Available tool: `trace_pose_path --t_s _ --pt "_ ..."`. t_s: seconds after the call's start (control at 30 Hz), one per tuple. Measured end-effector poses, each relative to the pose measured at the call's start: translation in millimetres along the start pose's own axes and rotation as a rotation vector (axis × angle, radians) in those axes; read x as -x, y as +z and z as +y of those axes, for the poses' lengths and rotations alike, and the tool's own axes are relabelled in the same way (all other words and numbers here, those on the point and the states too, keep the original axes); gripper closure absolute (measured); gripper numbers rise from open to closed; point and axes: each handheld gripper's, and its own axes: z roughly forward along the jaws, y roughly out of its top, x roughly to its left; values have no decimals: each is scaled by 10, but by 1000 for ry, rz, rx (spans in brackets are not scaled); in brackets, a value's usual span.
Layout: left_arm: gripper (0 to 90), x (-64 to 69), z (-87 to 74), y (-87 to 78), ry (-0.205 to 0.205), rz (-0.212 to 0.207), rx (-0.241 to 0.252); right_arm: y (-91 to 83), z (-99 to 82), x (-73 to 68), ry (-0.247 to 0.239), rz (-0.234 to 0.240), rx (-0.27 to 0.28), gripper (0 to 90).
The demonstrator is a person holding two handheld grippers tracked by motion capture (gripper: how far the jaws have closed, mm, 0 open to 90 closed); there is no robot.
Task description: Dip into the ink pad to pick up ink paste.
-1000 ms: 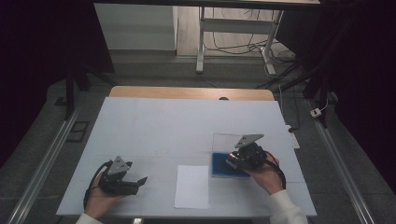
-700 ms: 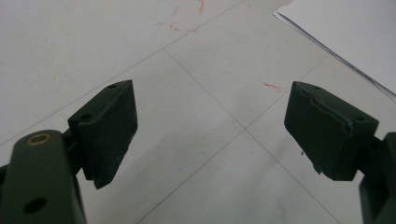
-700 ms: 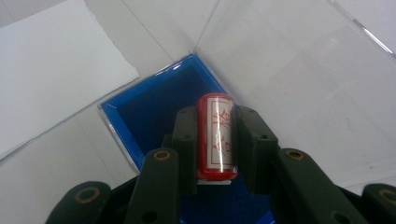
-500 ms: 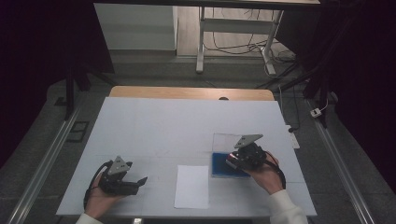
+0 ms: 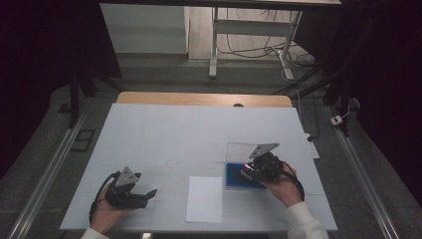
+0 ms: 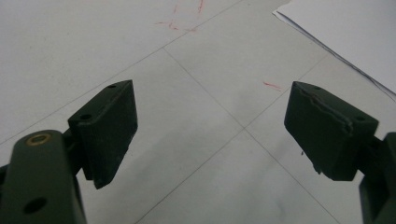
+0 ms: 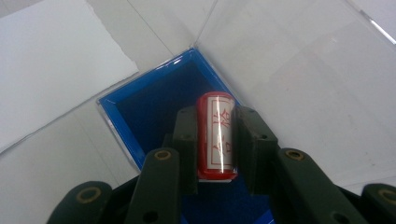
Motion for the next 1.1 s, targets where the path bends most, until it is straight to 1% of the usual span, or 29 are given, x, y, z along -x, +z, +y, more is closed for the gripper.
trace_pose_path --t_s 0.1,0.23,0.3,0.4,0.5,0.6,0.93,1.1 --pt "177 1 0 2 0 0 -1 5 -2 2 12 5 -1 711" --pt "177 2 2 8 -2 1 -3 16 3 3 -1 2 -10 712" --pt "176 3 4 9 -1 3 -5 20 10 3 12 7 -18 713" --pt "176 4 5 10 -3 3 -5 27 24 9 11 8 -31 714" --pt "176 6 8 12 -3 2 -7 34 19 11 17 9 -29 714" --pt "176 9 14 15 -2 0 -7 39 33 -5 12 1 -39 714" --pt "175 1 19 22 -5 2 -8 51 52 18 18 15 -56 714" --pt "175 -1 20 22 -8 2 -7 54 44 27 25 22 -52 715"
